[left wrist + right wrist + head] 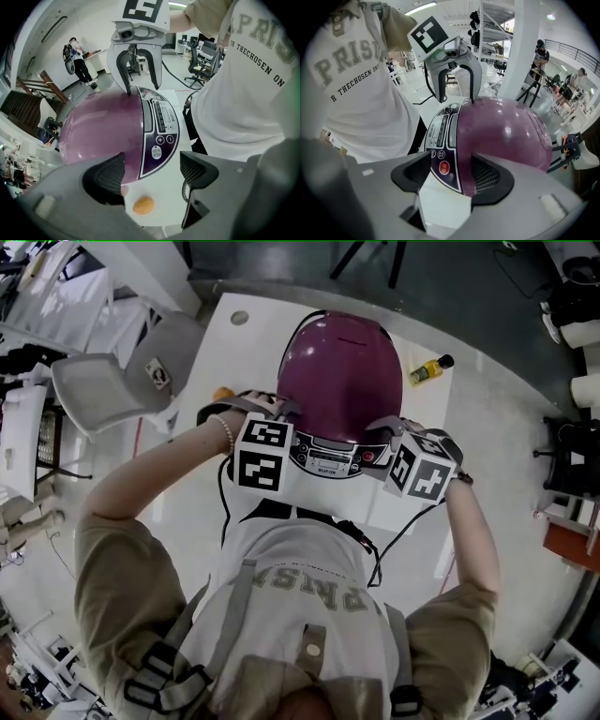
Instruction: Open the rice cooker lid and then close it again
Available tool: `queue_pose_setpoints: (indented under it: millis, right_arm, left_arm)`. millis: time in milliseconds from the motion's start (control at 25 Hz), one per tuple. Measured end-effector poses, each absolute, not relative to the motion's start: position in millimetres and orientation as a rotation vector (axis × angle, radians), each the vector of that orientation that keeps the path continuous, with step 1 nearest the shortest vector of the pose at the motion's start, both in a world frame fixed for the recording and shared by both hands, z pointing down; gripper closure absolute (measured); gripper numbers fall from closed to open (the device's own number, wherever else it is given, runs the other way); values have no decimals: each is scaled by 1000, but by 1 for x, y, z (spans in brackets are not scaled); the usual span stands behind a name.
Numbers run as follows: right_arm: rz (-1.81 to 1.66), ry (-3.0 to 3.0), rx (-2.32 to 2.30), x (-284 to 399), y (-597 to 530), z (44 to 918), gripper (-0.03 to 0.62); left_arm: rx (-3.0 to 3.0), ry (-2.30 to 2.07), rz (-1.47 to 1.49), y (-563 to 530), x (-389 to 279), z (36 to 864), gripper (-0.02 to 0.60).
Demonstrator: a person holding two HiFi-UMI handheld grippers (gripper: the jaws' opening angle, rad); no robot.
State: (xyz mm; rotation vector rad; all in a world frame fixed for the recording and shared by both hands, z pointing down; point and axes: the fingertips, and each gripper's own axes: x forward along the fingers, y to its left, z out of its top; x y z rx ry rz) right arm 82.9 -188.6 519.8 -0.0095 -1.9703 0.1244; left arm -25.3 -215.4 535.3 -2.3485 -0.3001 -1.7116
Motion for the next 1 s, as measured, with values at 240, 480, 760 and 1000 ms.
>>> queue_pose_setpoints:
  millis: [240, 480, 760, 1000]
  right_arm:
    - [114, -2036, 84, 76, -195, 503, 321]
    - [95, -2226, 350, 66, -221, 462, 321]
    - [27, -2436, 823, 67, -252, 406, 321]
    - [-26, -2535, 1231, 82, -270, 373, 321]
  left_arm:
    - [-2391, -221, -1699, -223, -26, 523, 199]
    - [-2550, -37, -1575, -236, -22, 493, 199]
    - [-2684, 517, -1159, -277, -12, 436, 264]
    - [-2798, 895, -772, -296, -12, 397, 264]
